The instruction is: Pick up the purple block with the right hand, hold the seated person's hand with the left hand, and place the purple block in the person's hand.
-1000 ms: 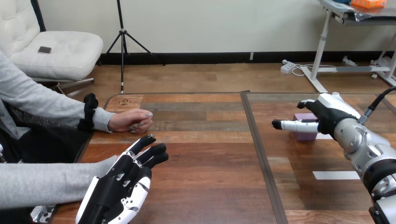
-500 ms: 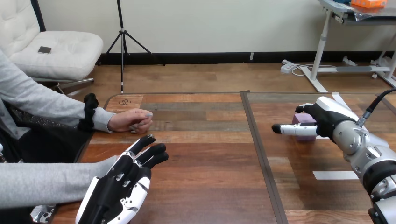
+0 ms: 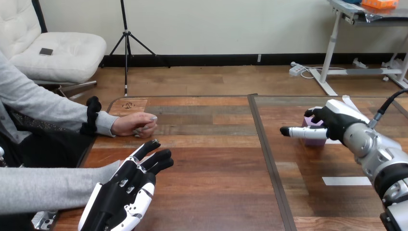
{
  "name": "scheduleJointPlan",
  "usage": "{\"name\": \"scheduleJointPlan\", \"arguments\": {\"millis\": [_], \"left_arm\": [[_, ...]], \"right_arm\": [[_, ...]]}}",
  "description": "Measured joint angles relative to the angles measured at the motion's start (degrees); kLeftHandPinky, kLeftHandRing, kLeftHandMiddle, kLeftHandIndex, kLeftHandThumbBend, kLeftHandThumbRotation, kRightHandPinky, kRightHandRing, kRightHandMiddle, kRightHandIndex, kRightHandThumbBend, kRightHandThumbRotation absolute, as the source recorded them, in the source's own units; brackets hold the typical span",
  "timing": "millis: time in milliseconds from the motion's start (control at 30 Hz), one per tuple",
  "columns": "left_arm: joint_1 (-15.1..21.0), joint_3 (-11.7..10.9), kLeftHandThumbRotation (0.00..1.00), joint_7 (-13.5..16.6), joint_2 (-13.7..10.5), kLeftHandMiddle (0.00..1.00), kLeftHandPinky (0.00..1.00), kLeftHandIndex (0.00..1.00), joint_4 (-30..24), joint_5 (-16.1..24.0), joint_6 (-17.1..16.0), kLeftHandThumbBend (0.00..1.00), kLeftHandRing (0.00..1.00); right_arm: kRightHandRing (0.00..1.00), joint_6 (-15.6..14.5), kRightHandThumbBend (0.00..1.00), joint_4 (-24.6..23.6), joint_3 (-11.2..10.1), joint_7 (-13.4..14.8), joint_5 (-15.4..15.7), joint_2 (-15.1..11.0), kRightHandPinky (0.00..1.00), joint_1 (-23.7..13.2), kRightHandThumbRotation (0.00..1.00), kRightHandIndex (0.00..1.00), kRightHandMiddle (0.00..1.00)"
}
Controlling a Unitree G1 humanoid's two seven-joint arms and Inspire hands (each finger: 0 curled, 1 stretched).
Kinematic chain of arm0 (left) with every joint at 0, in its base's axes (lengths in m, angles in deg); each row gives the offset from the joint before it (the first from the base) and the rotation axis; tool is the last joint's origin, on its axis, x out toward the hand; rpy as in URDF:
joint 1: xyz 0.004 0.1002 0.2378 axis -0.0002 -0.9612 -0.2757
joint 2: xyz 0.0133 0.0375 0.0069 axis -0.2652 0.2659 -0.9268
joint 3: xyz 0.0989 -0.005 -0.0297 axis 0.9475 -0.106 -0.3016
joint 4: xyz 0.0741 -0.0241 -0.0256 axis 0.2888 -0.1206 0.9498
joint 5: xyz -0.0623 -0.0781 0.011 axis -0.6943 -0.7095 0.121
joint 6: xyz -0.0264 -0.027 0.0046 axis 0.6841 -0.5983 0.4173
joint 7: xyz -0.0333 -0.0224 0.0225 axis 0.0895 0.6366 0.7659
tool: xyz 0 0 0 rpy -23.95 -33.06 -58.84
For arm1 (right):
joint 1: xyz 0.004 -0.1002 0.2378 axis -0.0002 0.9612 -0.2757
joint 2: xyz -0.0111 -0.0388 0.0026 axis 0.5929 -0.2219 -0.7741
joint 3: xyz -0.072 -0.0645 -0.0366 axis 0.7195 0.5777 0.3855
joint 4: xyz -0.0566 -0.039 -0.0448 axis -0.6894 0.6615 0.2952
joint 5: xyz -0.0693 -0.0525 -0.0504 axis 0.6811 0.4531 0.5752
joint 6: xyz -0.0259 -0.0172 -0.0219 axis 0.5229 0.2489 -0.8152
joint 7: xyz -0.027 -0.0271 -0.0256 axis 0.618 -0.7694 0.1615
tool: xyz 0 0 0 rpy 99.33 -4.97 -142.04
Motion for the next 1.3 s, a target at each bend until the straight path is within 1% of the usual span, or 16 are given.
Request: {"name": "scheduleJointPlan", "arguments": {"millis": [200, 233, 533, 800, 933, 1167, 1233, 1300], "left_arm": [[0.00, 0.00, 0.08, -0.08, 0.00, 0.81, 1.00, 0.84, 0.00, -0.07, 0.00, 0.00, 0.82], [0.00, 0.00, 0.08, -0.10, 0.00, 0.81, 1.00, 0.84, 0.00, -0.08, 0.00, 0.00, 0.82], [-0.02, 0.00, 0.08, 0.29, 0.03, 0.80, 1.00, 0.84, -0.10, -0.19, 0.42, 0.02, 0.82], [-0.07, 0.02, 0.08, 0.34, 0.05, 0.80, 1.00, 0.83, -0.11, -0.15, 0.41, 0.01, 0.81], [-0.07, 0.05, 0.08, 0.31, 0.04, 0.80, 1.00, 0.83, -0.10, -0.02, 0.38, 0.00, 0.81], [-0.12, 0.02, 0.09, 0.50, 0.04, 0.81, 1.00, 0.83, -0.12, 0.66, 0.25, 0.00, 0.83], [-0.17, 0.02, 0.09, 0.59, 0.04, 0.81, 1.00, 0.83, -0.12, 0.70, 0.25, 0.00, 0.83], [-0.21, 0.00, 0.09, 0.58, 0.05, 0.81, 1.00, 0.83, -0.12, 0.69, 0.25, 0.00, 0.83]], "right_arm": [[0.79, -0.23, 0.77, -0.02, 0.06, -1.11, 0.02, -0.22, 0.70, -0.69, 0.70, 0.87, 0.84], [0.77, -0.27, 0.77, -0.02, 0.08, -1.27, 0.03, -0.25, 0.68, -0.75, 0.71, 0.86, 0.82], [0.72, -0.27, 0.76, -0.49, 0.68, -1.46, 0.36, -0.72, 0.63, -0.92, 0.72, 0.81, 0.77], [0.71, -0.36, 0.76, -0.65, 1.33, -2.82, 0.29, -0.98, 0.60, -0.96, 0.73, 0.77, 0.75], [0.71, -0.83, 0.77, -0.56, 1.81, -4.52, 0.52, -0.89, 0.59, -1.04, 0.74, 0.76, 0.75], [0.71, -2.51, 0.80, 0.48, 2.55, -6.84, 0.85, 0.15, 0.59, -0.07, 0.74, 0.75, 0.75], [0.71, -2.94, 0.81, 0.55, 2.73, -7.11, 1.07, 0.48, 0.59, 0.34, 0.75, 0.75, 0.75], [0.71, -3.18, 0.81, 0.48, 2.74, -6.79, 1.12, 0.60, 0.59, 0.45, 0.74, 0.75, 0.75]]}}
